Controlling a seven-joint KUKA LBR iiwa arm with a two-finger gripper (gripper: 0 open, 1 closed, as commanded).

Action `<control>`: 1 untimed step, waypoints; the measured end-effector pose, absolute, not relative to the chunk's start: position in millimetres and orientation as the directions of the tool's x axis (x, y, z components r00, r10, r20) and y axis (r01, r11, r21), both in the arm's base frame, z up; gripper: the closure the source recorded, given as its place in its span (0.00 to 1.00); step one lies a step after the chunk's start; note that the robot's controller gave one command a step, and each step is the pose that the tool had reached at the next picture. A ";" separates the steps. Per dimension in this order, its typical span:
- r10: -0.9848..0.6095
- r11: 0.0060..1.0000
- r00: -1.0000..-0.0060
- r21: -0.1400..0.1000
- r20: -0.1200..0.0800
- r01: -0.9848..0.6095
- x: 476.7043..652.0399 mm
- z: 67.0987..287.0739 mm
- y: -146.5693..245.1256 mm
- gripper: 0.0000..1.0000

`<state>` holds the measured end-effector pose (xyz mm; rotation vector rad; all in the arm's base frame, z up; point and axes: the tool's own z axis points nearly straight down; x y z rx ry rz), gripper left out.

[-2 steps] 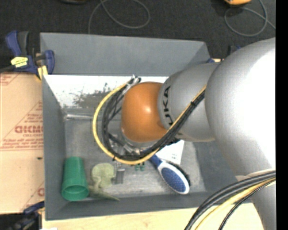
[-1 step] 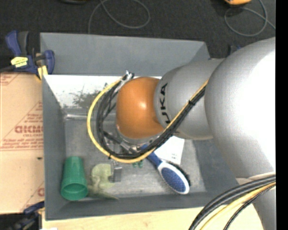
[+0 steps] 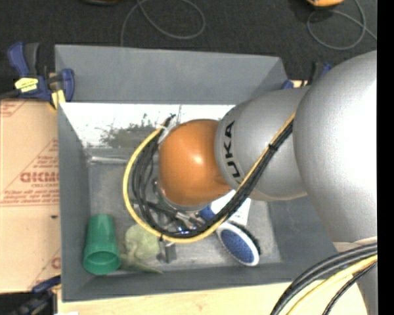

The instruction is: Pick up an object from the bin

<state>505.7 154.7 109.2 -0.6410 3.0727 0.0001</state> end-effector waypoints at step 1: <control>-0.630 0.776 -0.776 -0.002 -0.003 -0.630 508.5 78.5 165.1 0.00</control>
Offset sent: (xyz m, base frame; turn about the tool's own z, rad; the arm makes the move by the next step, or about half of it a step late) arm -0.0286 -0.0062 -0.0392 -0.3554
